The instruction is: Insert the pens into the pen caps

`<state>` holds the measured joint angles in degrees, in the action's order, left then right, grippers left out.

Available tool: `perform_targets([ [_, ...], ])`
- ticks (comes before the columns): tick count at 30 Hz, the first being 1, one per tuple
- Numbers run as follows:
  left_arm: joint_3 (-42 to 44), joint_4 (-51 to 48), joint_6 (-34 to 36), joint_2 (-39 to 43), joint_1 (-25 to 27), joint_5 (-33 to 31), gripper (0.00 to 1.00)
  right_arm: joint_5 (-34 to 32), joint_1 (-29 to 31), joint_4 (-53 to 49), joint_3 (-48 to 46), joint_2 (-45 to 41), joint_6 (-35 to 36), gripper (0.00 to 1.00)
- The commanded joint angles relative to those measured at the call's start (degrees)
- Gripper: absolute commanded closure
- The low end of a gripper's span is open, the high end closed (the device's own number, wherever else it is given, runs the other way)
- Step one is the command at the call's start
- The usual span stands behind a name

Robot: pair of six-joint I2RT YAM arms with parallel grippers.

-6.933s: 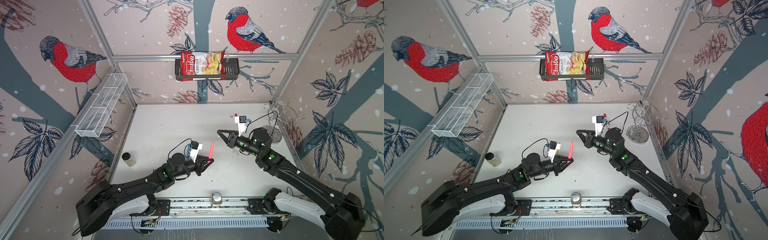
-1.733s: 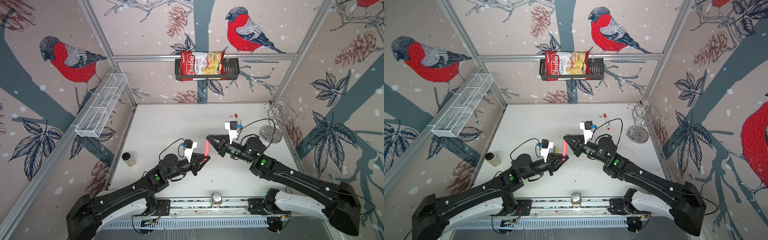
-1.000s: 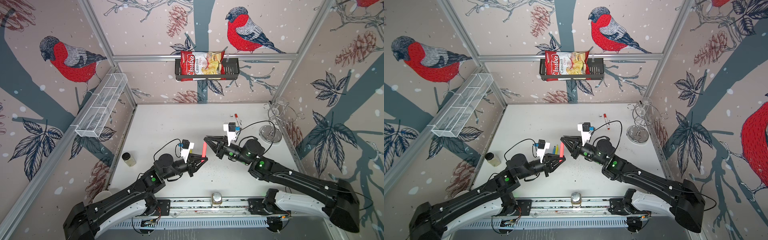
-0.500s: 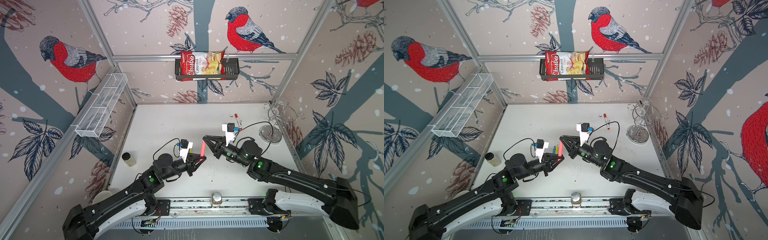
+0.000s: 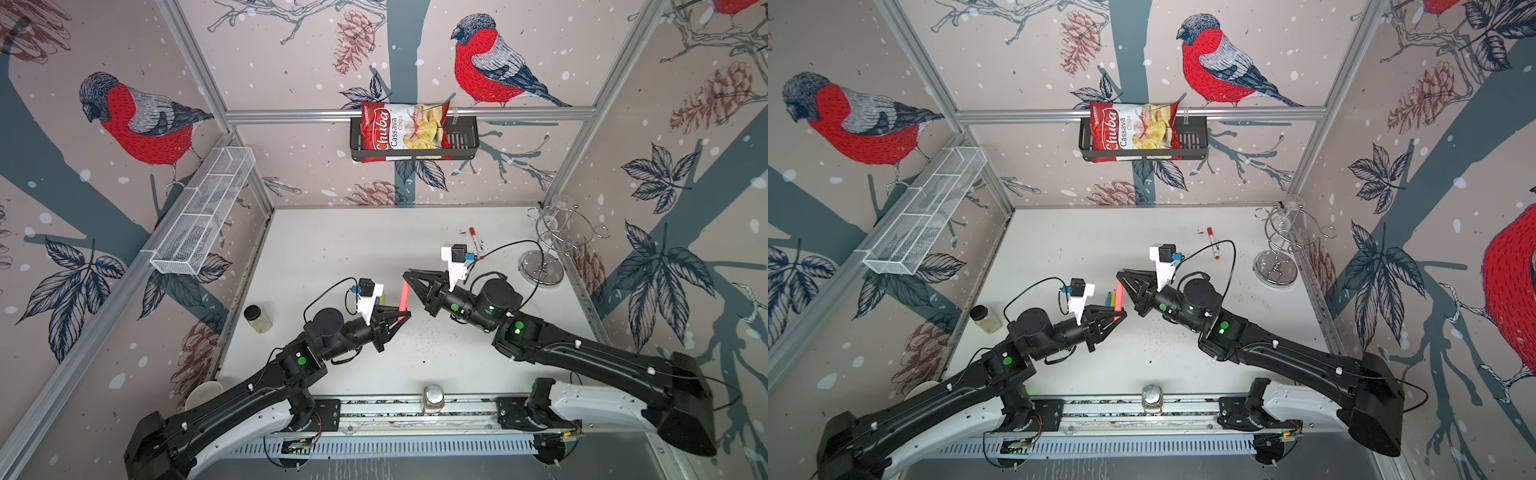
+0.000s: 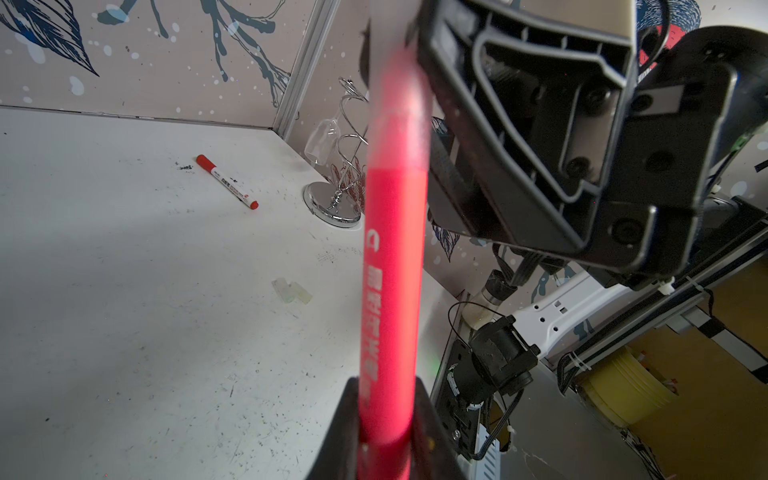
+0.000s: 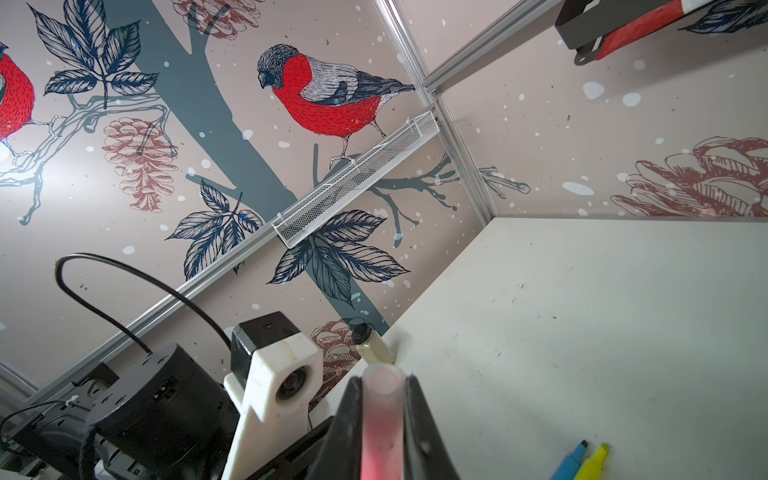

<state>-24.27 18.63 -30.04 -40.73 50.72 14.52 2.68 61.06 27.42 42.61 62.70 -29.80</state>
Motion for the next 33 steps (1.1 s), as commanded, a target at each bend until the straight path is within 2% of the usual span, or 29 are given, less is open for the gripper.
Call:
perform_targets([
  [1, 0.1, 16.5, -1.0, 0.6, -0.9, -9.0, 1.00, 8.4, 0.8, -15.4, -0.1, 0.4, 1.9, 0.85],
  [4, 0.7, 15.4, -0.9, 0.8, -0.9, -9.5, 1.00, 8.7, 0.8, -15.3, 0.4, 0.1, 2.0, 0.74],
  [8, 1.2, 14.4, -0.6, 1.1, -0.9, -9.9, 1.00, 9.3, 0.8, -14.6, 0.4, -1.0, 2.2, 0.53],
  [10, 1.6, 14.3, -0.7, 1.4, -0.9, -10.0, 1.00, 9.5, 0.6, -14.2, 0.3, -1.6, 2.2, 0.48],
  [21, 1.9, 13.6, -0.4, 1.8, -0.9, -10.4, 1.00, 9.0, 0.4, -14.3, 0.1, -3.2, 2.1, 0.45],
  [33, 2.0, 12.9, -0.3, 1.5, -0.9, -10.3, 1.00, 6.6, -1.0, -15.2, 1.3, -6.3, 2.9, 0.47],
])
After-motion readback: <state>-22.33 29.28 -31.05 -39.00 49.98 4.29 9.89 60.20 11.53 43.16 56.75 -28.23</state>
